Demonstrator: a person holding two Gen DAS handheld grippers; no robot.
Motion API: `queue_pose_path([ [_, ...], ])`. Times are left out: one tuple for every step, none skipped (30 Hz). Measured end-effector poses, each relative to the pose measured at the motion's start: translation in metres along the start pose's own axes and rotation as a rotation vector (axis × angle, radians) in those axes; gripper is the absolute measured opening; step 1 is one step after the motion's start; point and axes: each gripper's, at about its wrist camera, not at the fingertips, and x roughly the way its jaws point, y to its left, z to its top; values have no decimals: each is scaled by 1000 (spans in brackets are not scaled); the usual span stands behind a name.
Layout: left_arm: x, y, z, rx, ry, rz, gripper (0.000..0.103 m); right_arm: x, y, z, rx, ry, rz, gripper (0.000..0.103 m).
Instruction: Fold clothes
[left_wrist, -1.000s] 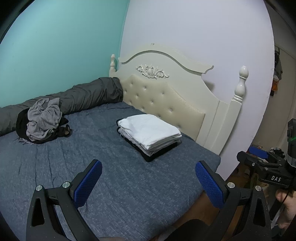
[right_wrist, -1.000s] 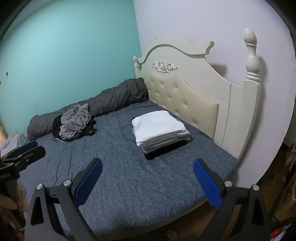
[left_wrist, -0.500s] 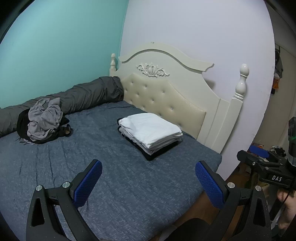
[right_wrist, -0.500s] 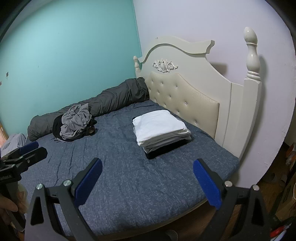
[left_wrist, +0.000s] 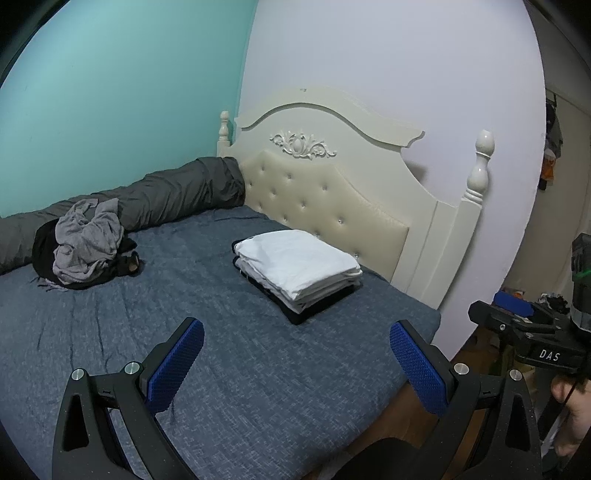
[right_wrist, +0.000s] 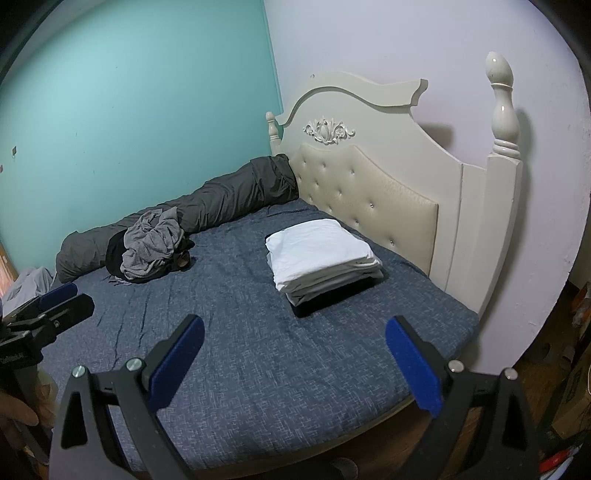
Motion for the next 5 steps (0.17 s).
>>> queue_pose_path([
  [0,0,0,-1,-1,0,103,0,0,0,0,-1,-1,99],
  [0,1,0,-4,-1,-1,103,0,0,0,1,-2,-1,99],
  [0,1,0,-7,-1,-1,103,0,0,0,1,-2,-1,99],
  [0,1,0,-9,-2,-2,103,0,0,0,1,-3,-1,99],
  [0,2,1,-12,-2,-3,103,-1,0,0,1,-3,-1,99],
])
